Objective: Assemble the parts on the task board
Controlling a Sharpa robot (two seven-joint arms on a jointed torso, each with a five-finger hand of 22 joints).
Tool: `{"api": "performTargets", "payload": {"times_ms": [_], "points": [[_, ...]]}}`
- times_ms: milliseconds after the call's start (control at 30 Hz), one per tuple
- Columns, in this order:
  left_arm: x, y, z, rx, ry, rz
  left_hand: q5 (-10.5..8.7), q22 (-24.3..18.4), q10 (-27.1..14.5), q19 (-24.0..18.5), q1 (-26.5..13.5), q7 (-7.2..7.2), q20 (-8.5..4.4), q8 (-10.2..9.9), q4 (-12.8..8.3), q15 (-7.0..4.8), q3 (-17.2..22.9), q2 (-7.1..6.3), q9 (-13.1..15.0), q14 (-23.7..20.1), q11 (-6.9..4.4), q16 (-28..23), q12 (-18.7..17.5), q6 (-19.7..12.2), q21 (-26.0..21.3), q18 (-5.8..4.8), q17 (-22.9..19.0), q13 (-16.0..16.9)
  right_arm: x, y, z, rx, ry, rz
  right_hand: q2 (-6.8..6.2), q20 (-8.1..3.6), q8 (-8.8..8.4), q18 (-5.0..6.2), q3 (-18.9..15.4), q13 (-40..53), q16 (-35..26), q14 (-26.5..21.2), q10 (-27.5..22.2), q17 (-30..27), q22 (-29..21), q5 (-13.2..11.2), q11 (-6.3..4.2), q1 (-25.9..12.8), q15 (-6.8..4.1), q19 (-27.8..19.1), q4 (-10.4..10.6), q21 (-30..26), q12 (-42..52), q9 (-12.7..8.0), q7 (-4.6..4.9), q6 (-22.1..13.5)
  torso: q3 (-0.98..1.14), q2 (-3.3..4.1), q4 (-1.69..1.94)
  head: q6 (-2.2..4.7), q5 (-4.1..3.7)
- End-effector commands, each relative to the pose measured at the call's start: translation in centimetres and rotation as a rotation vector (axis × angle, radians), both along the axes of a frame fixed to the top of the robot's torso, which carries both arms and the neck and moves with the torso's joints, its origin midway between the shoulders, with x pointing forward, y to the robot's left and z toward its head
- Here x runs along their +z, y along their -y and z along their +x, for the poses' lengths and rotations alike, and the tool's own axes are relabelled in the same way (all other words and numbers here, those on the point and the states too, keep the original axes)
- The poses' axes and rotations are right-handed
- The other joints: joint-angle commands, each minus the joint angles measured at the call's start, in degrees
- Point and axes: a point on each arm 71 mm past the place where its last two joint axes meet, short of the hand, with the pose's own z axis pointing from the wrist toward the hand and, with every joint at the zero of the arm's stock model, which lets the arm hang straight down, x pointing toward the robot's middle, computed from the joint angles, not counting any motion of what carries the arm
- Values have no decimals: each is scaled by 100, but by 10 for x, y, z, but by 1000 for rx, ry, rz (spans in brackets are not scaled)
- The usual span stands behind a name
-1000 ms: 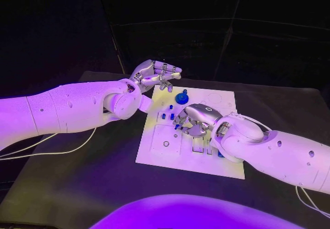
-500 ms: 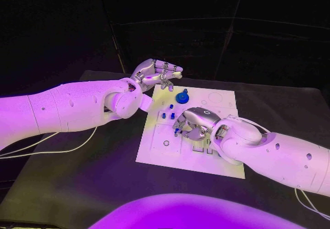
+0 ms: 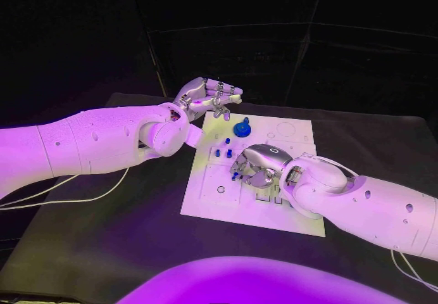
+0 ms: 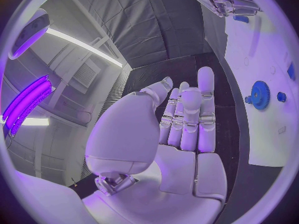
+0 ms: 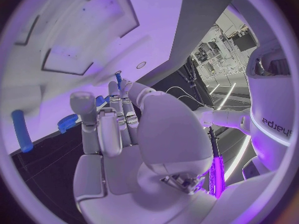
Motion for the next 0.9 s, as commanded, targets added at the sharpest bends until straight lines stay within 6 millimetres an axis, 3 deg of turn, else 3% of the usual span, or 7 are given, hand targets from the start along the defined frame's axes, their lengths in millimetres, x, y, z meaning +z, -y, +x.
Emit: {"api": "performTargets", "payload": {"times_ms": [33, 600, 900], "points": [[2, 1, 0, -2, 5, -8, 10, -6, -45, -35, -24, 0, 24, 8, 0, -3, -19, -11, -7, -52, 8, -21, 25, -43, -28, 31, -5, 8, 0, -1, -1, 15, -1, -13, -12, 17, -18, -46, 23, -7, 36, 295, 34, -1, 11, 28, 5, -28, -27, 40, -6, 32, -33, 3, 10, 21, 0, 3, 3, -6, 0], [1, 1, 1, -2, 2, -6, 11, -11, -58, -38, -22, 4, 27, 11, 1, 1, -27, -10, -7, -60, 12, -22, 35, -52, -36, 31, -10, 10, -3, -3, -1, 19, -3, -32, -11, 18, -18, -46, 23, -7, 34, 294, 35, -5, 8, 27, 5, -37, -26, 38, -4, 30, -34, 3, 10, 22, -1, 1, 3, -31, 6], [1, 1, 1, -3, 1, -5, 11, -11, -58, -38, -22, 4, 27, 11, 1, 1, -27, -10, -7, -60, 12, -22, 35, -52, -36, 31, -10, 10, -19, -2, -10, 23, -9, -101, -43, 27, -35, -36, 2, -23, 30, 289, 13, -18, -48, -27, 15, -129, -16, 3, 7, 3, -59, -5, 19, -11, 0, 6, 1, -36, 3]]}}
